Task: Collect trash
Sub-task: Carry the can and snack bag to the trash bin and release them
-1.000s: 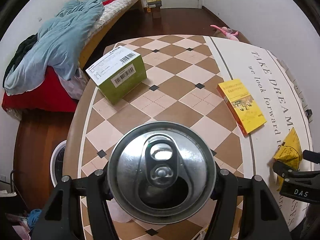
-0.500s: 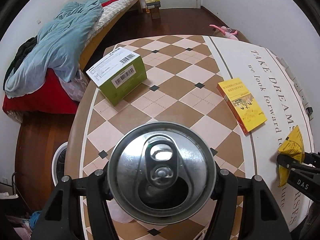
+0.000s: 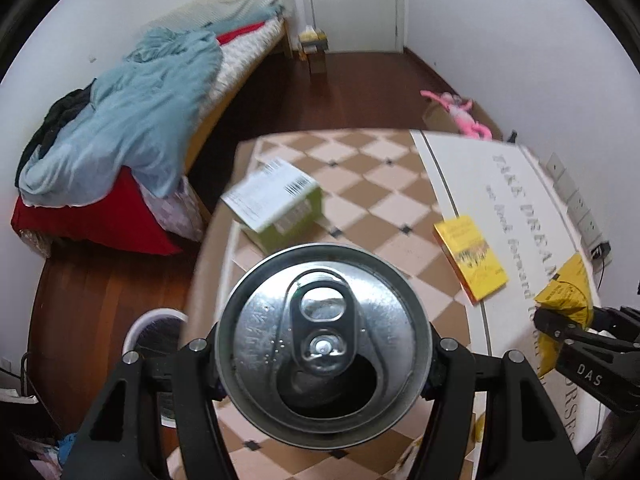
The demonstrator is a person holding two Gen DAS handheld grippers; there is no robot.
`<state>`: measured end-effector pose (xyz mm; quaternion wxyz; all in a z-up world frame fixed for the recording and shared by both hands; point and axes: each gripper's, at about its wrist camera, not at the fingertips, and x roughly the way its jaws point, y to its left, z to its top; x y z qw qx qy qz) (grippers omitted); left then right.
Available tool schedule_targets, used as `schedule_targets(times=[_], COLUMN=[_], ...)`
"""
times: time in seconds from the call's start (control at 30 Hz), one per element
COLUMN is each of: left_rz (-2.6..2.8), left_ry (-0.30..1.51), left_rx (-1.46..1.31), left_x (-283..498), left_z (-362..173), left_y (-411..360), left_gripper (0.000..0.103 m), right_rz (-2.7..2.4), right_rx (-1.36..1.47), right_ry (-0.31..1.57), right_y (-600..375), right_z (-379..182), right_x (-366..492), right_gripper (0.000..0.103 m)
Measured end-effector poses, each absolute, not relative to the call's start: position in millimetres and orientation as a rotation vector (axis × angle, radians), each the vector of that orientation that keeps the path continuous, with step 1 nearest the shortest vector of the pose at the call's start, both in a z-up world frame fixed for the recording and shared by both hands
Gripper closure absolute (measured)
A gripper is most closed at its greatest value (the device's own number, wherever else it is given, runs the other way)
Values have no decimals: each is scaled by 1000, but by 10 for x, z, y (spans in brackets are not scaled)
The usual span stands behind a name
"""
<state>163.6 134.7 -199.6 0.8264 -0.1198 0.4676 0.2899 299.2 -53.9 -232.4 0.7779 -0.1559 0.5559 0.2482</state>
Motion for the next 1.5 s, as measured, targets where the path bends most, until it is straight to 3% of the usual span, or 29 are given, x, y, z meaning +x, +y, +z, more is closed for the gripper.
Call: schedule_targets(times=[0.27, 0.47, 0.67, 0.87, 1.17, 1.2, 1.27, 1.3, 1.5], left_rz=[699, 781, 866, 873, 739, 742, 742, 751, 849], left_ry=[903, 890, 952, 1034, 1107, 1111, 1094, 1084, 1113], left_rx=[-297, -406, -537, -784, -1150, -1169, -1203, -1217, -1153], left_x=[989, 297, -339, -842, -1077, -1095, -1156, -1203, -1373], left_z=[-1501, -1468, -1863, -2626, -3589, -3644, -3724, -3748, -3716], left_y=[1947, 2585, 3259, 3987, 4538, 4570, 4622, 4632, 4523], left_gripper=[41, 41, 41, 41, 40, 38, 12, 8, 6], right_rz=[692, 821, 940, 1004, 992, 987, 985, 985, 997], right_rx=[-327, -351, -384, -430, -542, -552, -563, -567, -592], right_ry=[1123, 1124, 1207, 1327, 1439, 1448, 1462, 1469, 1491], right_y=[170, 959, 1862, 2625, 3276, 3317, 3374, 3396, 3503], right_z=[-1882, -1872, -2234, -2812, -3596, -3668, -3778, -3829, -4062], right_x=[2577, 2093, 1517, 1073, 666, 644, 630, 609, 528], right_gripper=[55, 55, 55, 55, 55, 55, 55, 55, 51])
